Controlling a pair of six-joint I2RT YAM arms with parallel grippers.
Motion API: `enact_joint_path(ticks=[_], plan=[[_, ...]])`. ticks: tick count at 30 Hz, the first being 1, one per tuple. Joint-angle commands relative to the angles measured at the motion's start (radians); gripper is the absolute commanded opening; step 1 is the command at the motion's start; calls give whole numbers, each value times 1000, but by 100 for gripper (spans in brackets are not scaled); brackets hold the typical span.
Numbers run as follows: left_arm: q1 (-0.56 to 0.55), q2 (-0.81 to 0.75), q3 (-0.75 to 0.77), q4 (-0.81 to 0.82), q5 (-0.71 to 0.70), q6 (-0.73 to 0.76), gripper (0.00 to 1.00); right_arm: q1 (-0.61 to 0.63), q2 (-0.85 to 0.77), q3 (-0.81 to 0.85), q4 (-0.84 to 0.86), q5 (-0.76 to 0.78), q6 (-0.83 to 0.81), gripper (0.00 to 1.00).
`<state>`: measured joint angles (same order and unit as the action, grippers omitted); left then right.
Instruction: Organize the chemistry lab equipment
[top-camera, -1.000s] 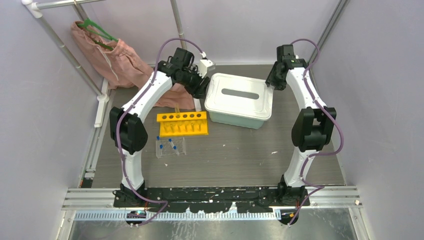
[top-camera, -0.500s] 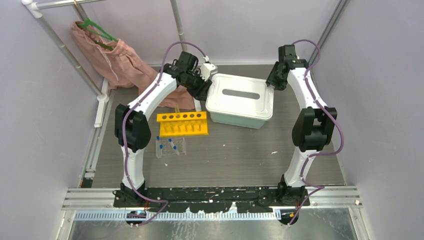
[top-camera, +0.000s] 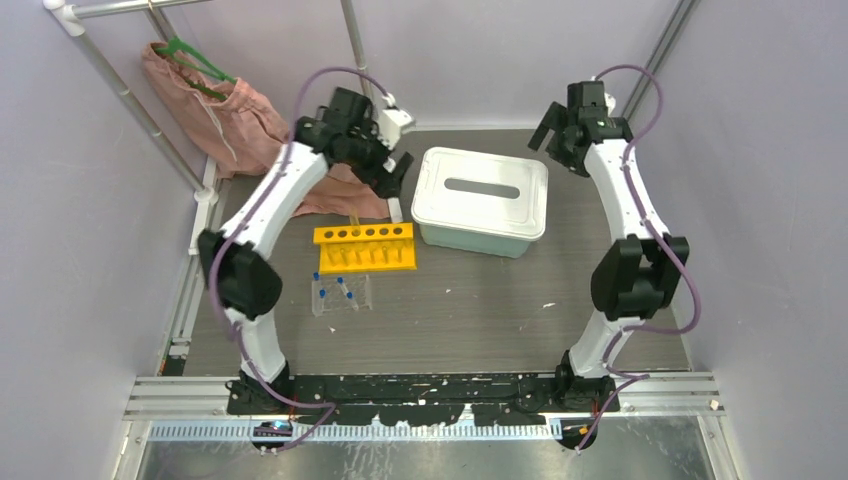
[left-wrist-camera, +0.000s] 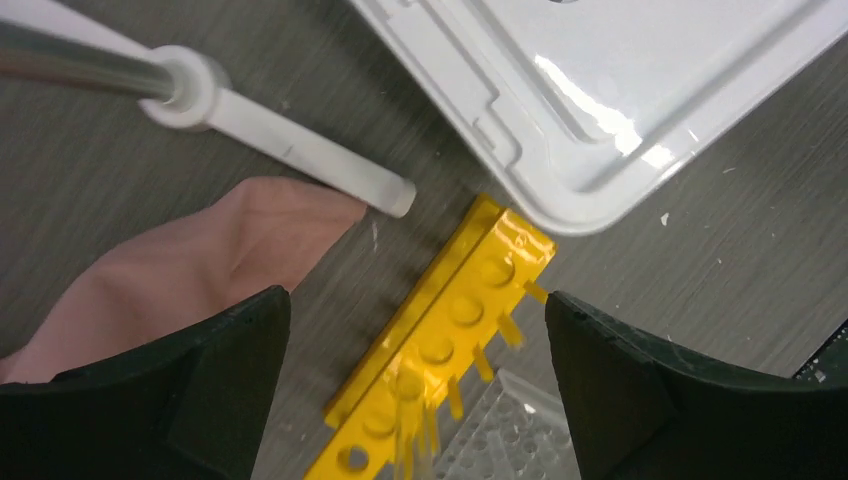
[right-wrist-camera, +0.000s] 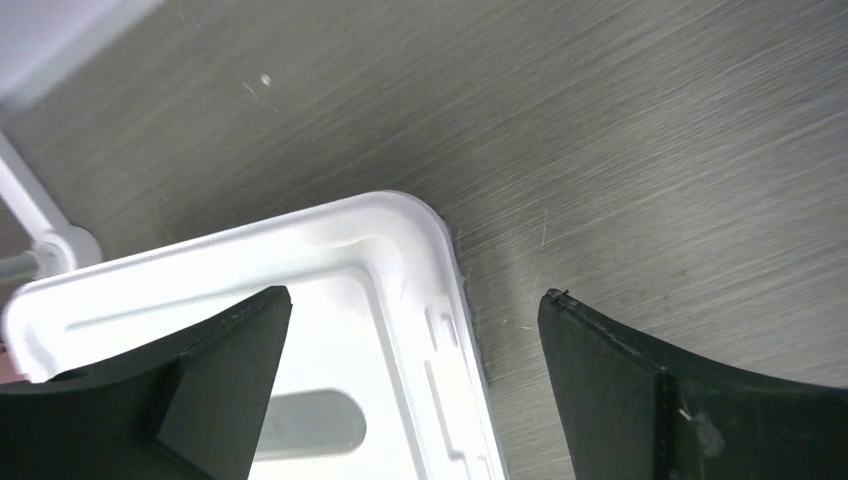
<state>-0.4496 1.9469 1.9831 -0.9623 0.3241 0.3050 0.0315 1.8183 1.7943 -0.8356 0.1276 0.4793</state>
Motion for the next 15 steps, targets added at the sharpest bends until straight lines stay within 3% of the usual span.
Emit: enact_joint_path(ticks=[1,6,10,15], plan=[[95,-331,-41,-27,-8,-34,100,2,-247,-97,112,159,34,100],[321,-536,-253,-27,28,-6,100,2,-502,-455,281,292,51,100],[549,-649,-475,-24,153,43,100,2,-645,-713,419,389,27,100],[717,-788,-800,112,224,73,100,2,-760,-985,631,481,-79,100]])
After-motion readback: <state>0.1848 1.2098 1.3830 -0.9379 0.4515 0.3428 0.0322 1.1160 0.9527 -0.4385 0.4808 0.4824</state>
